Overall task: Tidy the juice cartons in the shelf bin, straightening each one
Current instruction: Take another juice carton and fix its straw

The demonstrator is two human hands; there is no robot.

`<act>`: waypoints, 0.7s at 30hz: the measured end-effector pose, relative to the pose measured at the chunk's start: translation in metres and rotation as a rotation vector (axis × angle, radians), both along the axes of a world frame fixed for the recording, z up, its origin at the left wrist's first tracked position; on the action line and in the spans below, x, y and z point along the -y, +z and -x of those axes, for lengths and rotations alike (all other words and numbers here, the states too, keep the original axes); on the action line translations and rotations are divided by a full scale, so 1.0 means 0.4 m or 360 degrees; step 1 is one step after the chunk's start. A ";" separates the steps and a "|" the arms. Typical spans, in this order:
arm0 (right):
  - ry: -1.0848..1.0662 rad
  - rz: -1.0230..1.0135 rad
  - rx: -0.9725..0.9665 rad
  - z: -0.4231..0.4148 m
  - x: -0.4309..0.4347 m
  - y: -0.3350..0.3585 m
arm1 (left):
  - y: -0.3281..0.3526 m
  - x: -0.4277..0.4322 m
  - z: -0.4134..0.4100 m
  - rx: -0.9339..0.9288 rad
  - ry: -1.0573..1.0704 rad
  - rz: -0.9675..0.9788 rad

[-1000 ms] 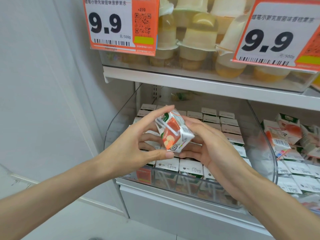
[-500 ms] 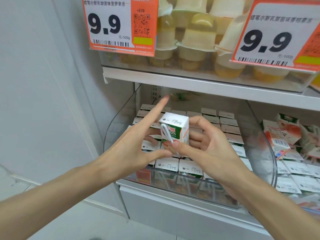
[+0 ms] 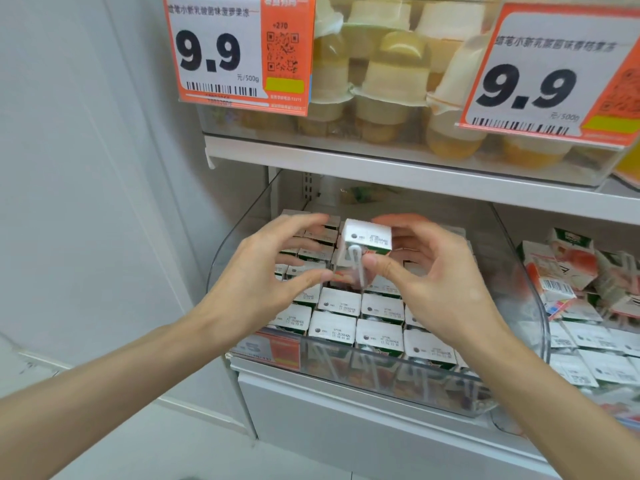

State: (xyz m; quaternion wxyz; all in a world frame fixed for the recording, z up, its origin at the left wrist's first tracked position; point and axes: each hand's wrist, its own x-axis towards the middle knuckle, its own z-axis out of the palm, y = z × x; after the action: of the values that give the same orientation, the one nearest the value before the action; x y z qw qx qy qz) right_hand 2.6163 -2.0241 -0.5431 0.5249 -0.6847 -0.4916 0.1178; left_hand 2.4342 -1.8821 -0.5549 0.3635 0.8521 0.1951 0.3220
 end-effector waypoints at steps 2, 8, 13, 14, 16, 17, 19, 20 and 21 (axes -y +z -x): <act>-0.0047 0.0042 0.0006 -0.015 -0.006 -0.003 | -0.010 -0.011 -0.004 -0.0107 0.0079 -0.0131; -0.0053 0.0082 -0.0066 -0.025 -0.023 0.002 | -0.031 -0.035 -0.014 -0.0279 0.0173 -0.0249; 0.0023 0.0197 0.0012 -0.027 -0.038 -0.010 | -0.036 -0.038 -0.015 -0.0263 0.0158 -0.0178; 0.0017 0.0216 0.0041 -0.031 -0.037 -0.009 | -0.037 -0.037 -0.014 -0.0273 0.0140 -0.0164; 0.0007 0.0256 0.0125 -0.040 -0.033 -0.004 | -0.039 -0.036 -0.014 -0.0310 0.0098 -0.0155; 0.0005 0.0272 0.0176 -0.043 -0.033 -0.003 | -0.039 -0.035 -0.016 -0.0334 0.0083 -0.0165; 0.0003 0.0297 0.0258 -0.041 -0.035 0.000 | -0.039 -0.035 -0.018 -0.0401 0.0073 -0.0206; 0.0010 0.0308 0.0304 -0.038 -0.036 0.002 | -0.040 -0.036 -0.021 -0.0441 0.0078 -0.0230; 0.0024 0.0327 0.0364 -0.034 -0.038 0.003 | -0.039 -0.036 -0.023 -0.0478 0.0086 -0.0249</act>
State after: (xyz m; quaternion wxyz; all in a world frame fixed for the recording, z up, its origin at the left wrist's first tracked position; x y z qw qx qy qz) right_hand 2.6297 -2.0090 -0.5420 0.3918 -0.7400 -0.5388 0.0926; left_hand 2.4432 -1.8679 -0.5707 0.2541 0.9108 0.2444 0.2148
